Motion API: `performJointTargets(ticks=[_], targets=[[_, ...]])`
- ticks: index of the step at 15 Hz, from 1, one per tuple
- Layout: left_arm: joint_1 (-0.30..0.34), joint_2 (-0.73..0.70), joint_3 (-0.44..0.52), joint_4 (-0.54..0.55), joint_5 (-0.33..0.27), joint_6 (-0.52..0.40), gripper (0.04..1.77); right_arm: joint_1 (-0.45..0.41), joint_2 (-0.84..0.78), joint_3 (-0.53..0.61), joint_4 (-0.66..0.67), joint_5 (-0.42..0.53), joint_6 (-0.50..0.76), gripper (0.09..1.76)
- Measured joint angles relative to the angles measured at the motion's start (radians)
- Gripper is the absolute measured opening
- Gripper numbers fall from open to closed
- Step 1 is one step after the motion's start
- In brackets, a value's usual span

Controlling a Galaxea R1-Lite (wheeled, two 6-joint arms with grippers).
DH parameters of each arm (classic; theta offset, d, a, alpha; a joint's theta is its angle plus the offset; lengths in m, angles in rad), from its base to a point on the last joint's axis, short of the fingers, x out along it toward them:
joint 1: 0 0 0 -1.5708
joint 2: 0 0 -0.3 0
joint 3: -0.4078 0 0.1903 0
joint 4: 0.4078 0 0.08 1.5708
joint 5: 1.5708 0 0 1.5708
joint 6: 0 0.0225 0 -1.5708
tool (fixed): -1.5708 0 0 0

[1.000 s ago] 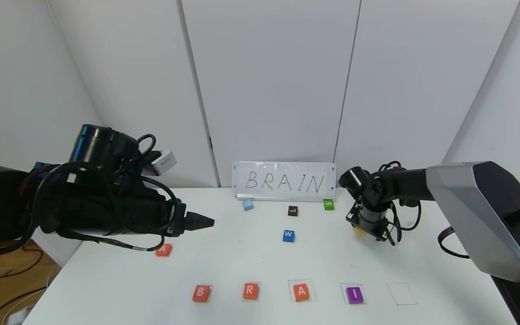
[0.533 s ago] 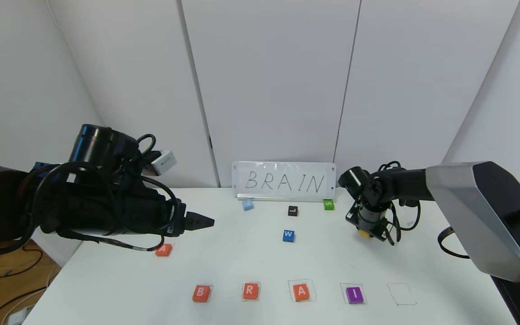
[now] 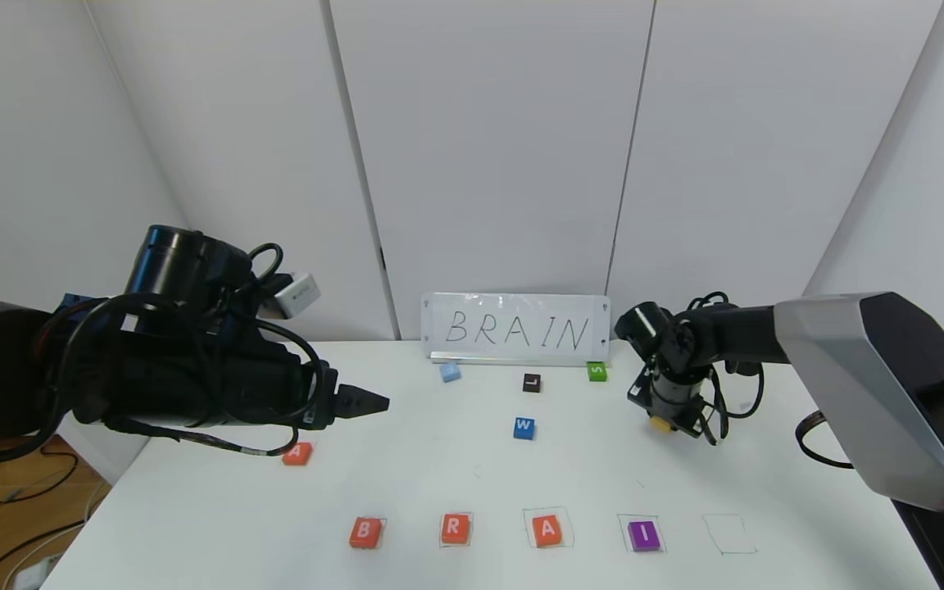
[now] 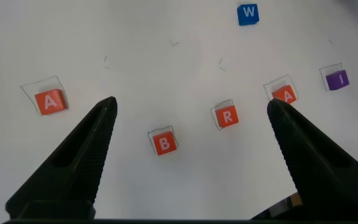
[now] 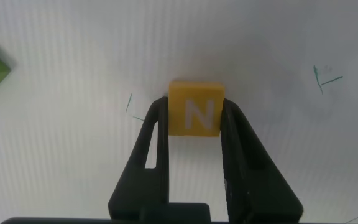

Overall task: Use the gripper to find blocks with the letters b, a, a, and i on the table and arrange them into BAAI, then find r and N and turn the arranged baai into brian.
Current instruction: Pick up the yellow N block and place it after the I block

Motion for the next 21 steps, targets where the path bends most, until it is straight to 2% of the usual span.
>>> performJointTargets(ticks=[11,17,19,21], targets=[[-0.002,-0.009,0.001,0.0,-0.001,0.0,1.72,-0.018,-0.126,0.043,0.122,0.0,-0.102,0.55],[-0.002,-0.015,0.001,0.0,-0.001,-0.001,1.72,-0.019,-0.251,0.212,0.084,0.03,-0.212,0.55],[-0.003,-0.016,0.001,0.0,-0.002,-0.001,1.72,-0.018,-0.297,0.309,-0.003,0.033,-0.267,0.55],[-0.003,-0.016,0.002,0.0,-0.002,0.0,1.72,-0.016,-0.346,0.442,-0.145,0.048,-0.332,0.55]])
